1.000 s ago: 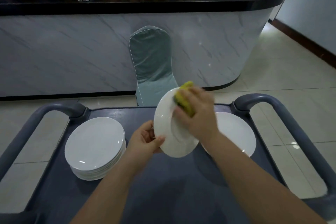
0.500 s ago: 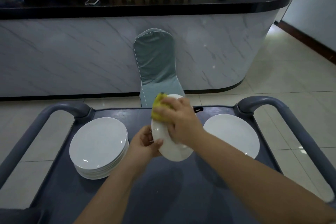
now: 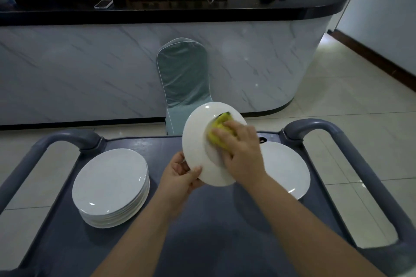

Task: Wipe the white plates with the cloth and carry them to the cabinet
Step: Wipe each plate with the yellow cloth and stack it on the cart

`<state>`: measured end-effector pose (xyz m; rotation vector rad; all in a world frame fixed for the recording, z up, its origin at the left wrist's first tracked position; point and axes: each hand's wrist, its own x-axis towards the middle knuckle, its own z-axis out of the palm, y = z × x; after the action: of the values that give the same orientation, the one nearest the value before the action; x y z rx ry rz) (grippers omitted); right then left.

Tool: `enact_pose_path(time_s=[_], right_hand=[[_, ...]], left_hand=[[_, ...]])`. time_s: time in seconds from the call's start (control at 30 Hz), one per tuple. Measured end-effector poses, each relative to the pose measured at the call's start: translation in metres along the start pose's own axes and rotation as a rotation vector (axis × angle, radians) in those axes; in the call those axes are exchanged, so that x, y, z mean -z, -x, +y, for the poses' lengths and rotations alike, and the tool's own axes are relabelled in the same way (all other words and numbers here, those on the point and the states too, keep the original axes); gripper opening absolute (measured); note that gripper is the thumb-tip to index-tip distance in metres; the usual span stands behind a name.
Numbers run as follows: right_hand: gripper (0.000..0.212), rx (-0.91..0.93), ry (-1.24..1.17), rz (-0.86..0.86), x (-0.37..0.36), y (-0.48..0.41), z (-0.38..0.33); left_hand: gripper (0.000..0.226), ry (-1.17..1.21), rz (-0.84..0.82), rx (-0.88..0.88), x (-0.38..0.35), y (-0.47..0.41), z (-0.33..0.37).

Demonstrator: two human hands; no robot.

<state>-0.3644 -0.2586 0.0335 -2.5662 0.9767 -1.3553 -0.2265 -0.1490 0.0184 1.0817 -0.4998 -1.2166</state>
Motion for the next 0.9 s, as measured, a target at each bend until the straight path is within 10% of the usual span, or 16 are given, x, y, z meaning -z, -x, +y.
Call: enact_pose_path(time_s=[0.13,0.37,0.63,0.83,0.9], right_hand=[[0.023,-0.432,-0.057,0.029,0.029,-0.040,0.036],[0.028,0.355,-0.017,-0.228,-0.002,-0.031,-0.038],[0.022,-0.401,0.022,-0.040,0.013,-0.014,0.036],[0.035,0.089,-0.008,-0.072,-0.008,0.073,-0.036],[0.042,-0.045,0.007,-0.020,0.007,0.074,-0.013]], left_hand=[[0.041,-0.066,-0.083,-0.017,0.007,0.006,0.004],[0.033,-0.135,-0.069,-0.033,0.007,0.007,0.015],[0.035,0.299,0.019,0.025,0.012,0.011,0.004],[0.036,0.433,0.120,0.094,-0.002,-0.003,-0.006],[0.037,0.485,0.112,0.110,0.001,-0.001,-0.008]])
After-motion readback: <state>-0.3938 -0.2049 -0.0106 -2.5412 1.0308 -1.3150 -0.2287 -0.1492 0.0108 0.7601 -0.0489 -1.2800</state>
